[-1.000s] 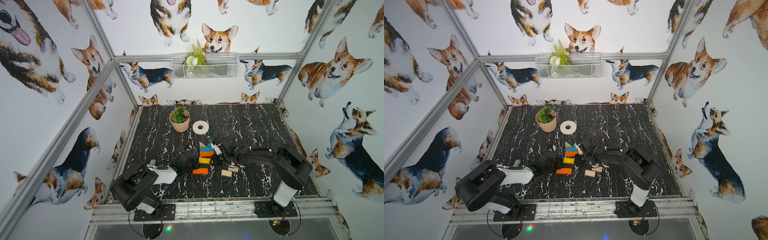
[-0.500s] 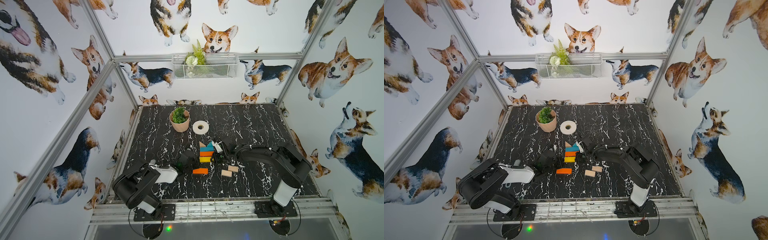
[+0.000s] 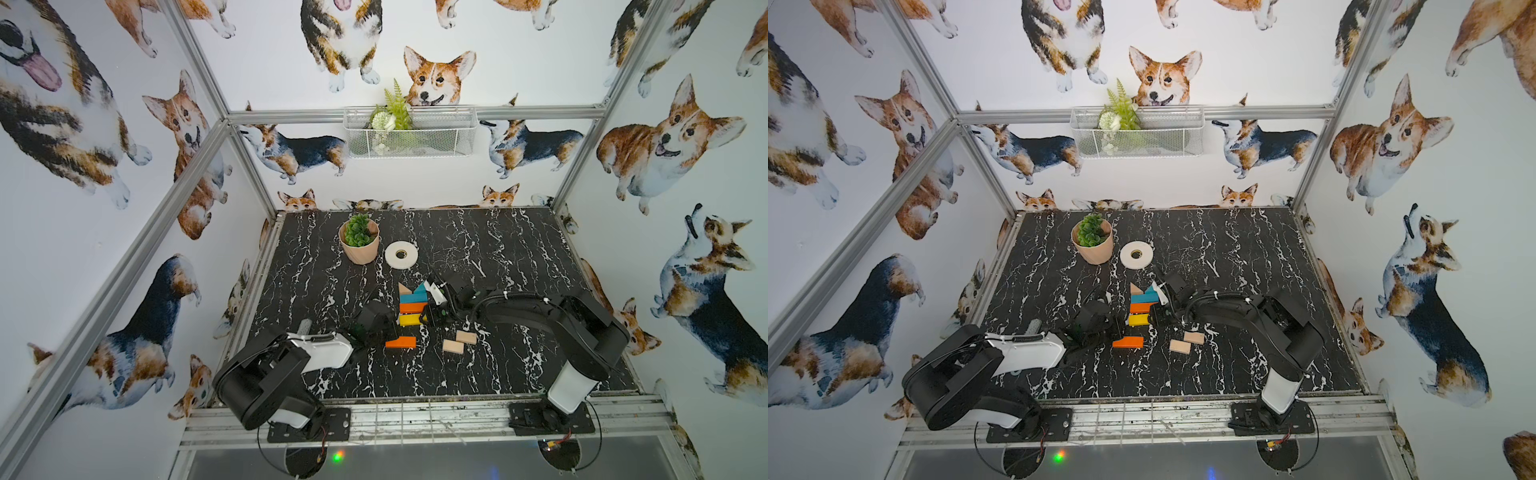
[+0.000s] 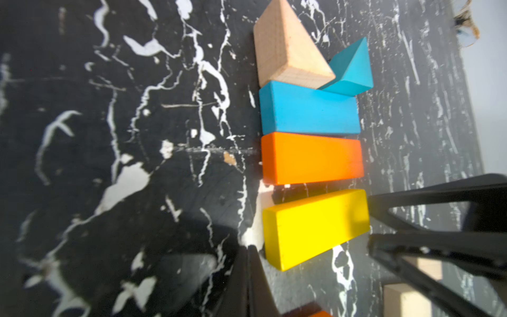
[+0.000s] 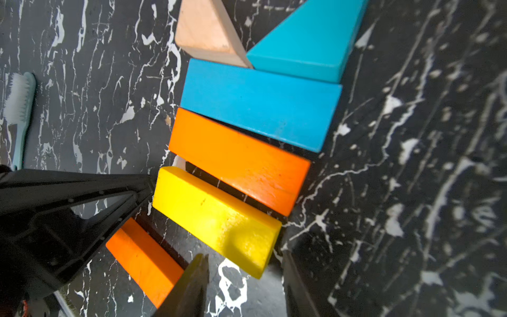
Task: Assemble a carrot with building blocks
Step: Assemble the building block at the center of the board.
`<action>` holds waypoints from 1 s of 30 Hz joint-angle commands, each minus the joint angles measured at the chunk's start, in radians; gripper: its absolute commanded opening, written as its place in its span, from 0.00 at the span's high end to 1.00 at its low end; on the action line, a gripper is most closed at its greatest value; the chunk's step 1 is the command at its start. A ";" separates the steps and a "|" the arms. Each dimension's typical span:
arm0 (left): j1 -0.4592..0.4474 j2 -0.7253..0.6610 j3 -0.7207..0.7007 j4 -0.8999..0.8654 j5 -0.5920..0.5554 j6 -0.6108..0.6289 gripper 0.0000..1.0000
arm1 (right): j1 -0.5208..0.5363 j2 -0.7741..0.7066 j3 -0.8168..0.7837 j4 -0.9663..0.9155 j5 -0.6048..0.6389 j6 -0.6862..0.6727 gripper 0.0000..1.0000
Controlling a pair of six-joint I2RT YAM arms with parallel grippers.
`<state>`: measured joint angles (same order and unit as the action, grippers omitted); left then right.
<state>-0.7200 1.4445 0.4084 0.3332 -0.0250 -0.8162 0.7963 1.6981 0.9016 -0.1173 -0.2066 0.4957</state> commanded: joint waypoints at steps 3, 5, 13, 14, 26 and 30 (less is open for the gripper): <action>0.007 -0.103 0.029 -0.188 -0.081 0.062 0.95 | 0.013 -0.116 -0.081 0.003 0.061 0.018 0.53; 0.006 -0.172 0.019 -0.250 -0.100 0.076 0.94 | 0.061 -0.183 -0.132 0.008 0.103 0.036 0.62; 0.001 -0.382 -0.050 -0.427 -0.057 0.084 0.87 | 0.258 -0.226 -0.199 0.089 0.171 0.131 0.68; 0.001 -0.401 -0.065 -0.426 -0.057 0.079 0.86 | 0.264 -0.217 -0.199 0.100 0.173 0.134 0.68; -0.001 -0.398 -0.141 -0.306 0.015 0.055 0.74 | 0.274 -0.098 -0.187 0.201 0.159 0.153 0.67; -0.001 -0.365 -0.139 -0.274 0.023 0.057 0.76 | 0.273 -0.083 -0.187 0.222 0.155 0.158 0.68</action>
<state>-0.7204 1.0664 0.2680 0.0093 -0.0200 -0.7555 1.0672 1.6073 0.7082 0.0536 -0.0536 0.6308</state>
